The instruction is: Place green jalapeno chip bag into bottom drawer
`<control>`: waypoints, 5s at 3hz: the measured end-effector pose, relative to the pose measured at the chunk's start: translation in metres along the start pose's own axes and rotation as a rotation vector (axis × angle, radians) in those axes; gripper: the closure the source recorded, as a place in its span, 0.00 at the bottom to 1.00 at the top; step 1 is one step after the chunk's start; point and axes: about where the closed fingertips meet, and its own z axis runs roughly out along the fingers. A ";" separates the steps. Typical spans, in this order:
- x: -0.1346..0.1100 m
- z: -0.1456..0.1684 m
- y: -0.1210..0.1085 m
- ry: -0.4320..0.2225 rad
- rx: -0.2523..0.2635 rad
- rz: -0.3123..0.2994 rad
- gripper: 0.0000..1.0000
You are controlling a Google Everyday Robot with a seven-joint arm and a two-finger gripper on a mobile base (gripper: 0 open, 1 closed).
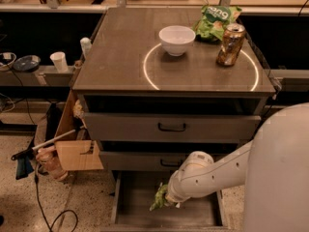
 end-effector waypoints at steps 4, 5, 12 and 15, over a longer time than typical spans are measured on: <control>0.024 0.082 0.013 0.084 -0.031 0.079 1.00; 0.026 0.096 0.020 0.096 -0.036 0.088 1.00; 0.026 0.146 0.002 0.242 0.037 0.065 1.00; 0.035 0.151 0.002 0.175 -0.017 0.090 1.00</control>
Offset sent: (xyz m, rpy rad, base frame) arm -0.0202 0.0042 -0.0839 -0.0351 0.0593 -0.0710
